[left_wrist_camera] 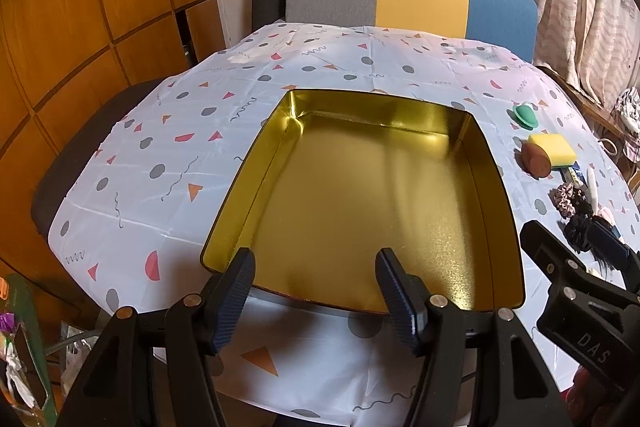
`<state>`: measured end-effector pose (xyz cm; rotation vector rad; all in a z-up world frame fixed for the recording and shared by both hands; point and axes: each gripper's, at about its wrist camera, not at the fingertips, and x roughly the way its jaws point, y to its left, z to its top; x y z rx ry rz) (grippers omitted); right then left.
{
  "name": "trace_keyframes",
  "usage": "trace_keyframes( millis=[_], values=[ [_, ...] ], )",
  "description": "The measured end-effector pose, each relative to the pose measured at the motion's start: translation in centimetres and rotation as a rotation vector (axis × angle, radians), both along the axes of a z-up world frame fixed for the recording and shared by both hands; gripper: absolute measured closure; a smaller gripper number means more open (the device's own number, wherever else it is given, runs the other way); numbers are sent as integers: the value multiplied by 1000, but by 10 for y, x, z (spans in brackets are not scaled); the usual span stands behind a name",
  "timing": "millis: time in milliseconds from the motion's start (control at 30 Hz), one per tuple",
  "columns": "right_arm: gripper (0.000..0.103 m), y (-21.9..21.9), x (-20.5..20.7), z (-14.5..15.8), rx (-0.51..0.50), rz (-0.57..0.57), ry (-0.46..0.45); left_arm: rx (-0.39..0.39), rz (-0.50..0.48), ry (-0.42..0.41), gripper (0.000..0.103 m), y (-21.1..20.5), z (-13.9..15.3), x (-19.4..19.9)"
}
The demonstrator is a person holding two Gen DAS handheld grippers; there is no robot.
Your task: Organize rigid objects
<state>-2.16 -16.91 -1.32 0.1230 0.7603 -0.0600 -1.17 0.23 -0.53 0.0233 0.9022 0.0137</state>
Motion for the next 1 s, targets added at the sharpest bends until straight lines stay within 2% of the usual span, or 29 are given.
trace_keyframes(
  millis=[1000],
  values=[
    [0, -4, -6, 0, 3, -12, -8, 3, -8, 6, 40, -5, 1, -3]
  ],
)
